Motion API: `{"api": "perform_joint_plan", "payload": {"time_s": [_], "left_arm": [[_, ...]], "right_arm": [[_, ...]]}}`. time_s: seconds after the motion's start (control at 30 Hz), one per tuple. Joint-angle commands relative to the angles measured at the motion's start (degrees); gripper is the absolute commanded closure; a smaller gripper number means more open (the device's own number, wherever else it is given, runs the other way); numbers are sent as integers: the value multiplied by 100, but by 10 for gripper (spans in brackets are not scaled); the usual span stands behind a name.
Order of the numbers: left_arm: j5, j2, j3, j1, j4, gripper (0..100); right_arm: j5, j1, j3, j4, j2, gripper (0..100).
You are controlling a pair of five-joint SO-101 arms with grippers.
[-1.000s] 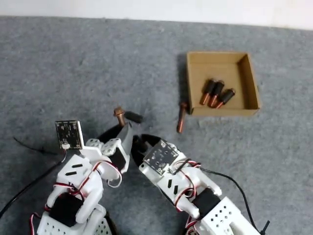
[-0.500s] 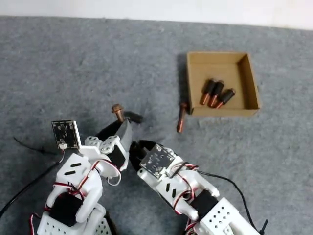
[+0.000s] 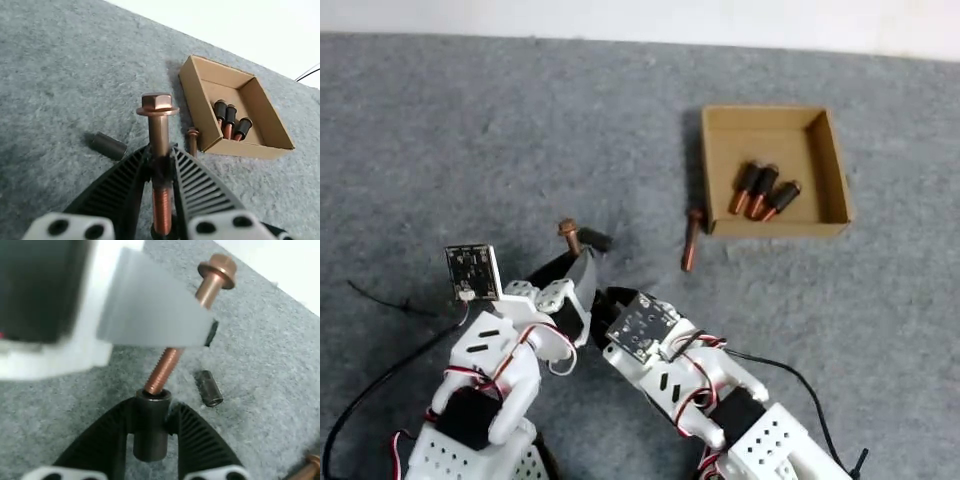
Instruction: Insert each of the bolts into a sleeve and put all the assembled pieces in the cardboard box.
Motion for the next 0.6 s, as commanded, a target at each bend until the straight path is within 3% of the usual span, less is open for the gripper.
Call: {"api": "perform_joint_plan", "payload": {"time_s": [0.0,0.57], "left_arm": [[-9,-40,-22,-75,-290,996],[-18,-40,277,338,-378,996]], "right_arm": [[18,66,-127,-145,-92,993],[18,66,-127,-154,-92,993]]}}
